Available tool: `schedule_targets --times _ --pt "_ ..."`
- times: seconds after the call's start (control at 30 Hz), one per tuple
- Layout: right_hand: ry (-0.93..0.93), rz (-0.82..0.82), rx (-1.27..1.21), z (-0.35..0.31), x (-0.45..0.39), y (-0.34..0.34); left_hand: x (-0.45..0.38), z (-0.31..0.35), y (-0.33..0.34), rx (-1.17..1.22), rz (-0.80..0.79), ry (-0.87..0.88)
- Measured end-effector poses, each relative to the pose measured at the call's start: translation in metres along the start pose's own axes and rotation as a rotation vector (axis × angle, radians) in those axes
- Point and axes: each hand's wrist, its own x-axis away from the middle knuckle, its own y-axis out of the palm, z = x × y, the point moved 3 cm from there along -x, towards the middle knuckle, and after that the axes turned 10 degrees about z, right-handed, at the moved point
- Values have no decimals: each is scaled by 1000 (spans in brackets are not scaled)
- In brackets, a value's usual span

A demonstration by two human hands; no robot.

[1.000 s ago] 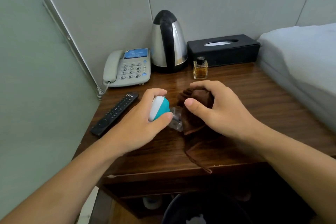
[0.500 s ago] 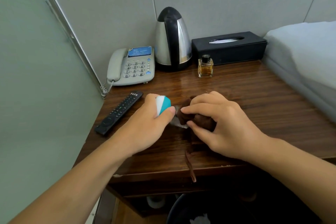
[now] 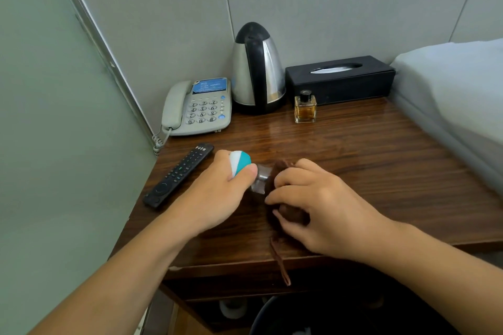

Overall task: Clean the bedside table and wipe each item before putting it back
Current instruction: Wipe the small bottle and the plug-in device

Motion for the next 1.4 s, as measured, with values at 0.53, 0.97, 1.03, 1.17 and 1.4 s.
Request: schedule_targets --times 0.53,0.97,1.03,1.17,1.4 --pt "435 26 -142 15 -11 -15 6 -3 -1 94 -56 357" --pt "439 -29 -201 24 -10 -18 13 -5 -7 -155 -58 473" --pt "414 -101 -186 21 -12 -15 15 -3 -9 -169 -32 493" --pt "444 -193 -172 21 -21 -15 18 3 -11 -186 13 518" --pt "465 -73 -152 18 -14 -14 29 8 -12 -96 24 354"
